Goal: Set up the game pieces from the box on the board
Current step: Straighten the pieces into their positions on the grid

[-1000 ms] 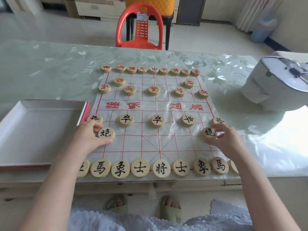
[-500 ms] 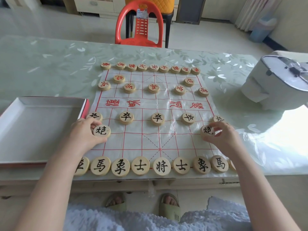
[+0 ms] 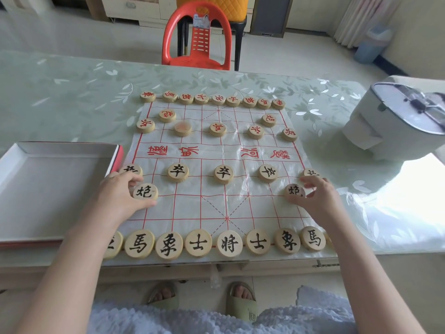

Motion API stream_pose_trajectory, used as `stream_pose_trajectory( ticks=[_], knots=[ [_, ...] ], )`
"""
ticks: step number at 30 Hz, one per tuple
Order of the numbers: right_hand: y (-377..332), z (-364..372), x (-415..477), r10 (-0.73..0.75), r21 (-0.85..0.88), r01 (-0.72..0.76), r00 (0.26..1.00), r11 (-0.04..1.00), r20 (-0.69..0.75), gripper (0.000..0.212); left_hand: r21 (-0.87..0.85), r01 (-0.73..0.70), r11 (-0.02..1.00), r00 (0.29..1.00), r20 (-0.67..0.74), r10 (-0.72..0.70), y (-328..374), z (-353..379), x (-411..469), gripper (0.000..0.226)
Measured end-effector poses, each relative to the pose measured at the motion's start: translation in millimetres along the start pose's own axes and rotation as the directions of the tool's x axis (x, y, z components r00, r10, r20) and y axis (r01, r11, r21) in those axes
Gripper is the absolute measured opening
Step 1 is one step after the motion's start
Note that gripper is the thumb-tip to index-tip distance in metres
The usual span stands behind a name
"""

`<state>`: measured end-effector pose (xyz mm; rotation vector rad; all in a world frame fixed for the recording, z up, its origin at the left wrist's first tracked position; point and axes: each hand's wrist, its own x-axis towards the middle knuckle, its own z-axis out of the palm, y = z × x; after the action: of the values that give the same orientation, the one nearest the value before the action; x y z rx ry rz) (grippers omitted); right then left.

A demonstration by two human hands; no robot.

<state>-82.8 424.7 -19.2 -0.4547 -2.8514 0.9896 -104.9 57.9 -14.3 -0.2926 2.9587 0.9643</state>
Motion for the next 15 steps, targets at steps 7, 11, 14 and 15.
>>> stream_pose_trajectory(
  ticks=[7, 11, 14, 15],
  knots=[
    [-25.6, 10.5, 10.6, -0.079, -0.057, 0.073, 0.991, 0.996, -0.107, 0.05, -0.108, -0.114, 0.988, 0.984, -0.149, 0.097, 24.0, 0.9, 1.3, 0.032],
    [-38.9, 24.6, 21.9, -0.084, -0.155, 0.06, 0.985, 0.986, -0.153, 0.059, -0.049, -0.211, 0.976, 0.969, -0.143, 0.202, 43.2, 16.0, 0.3, 0.028],
    [-41.0, 35.3, 23.8, -0.069, -0.187, 0.04, 0.986, 0.982, -0.154, 0.061, -0.042, -0.276, 0.96, 0.955, -0.122, 0.27, 57.3, 29.9, -0.6, 0.03],
    [-40.2, 38.1, 24.2, -0.067, -0.19, 0.038, 0.987, 0.981, -0.148, 0.062, -0.033, -0.294, 0.955, 0.951, -0.11, 0.289, 63.1, 34.0, -1.0, 0.031]
  ],
)
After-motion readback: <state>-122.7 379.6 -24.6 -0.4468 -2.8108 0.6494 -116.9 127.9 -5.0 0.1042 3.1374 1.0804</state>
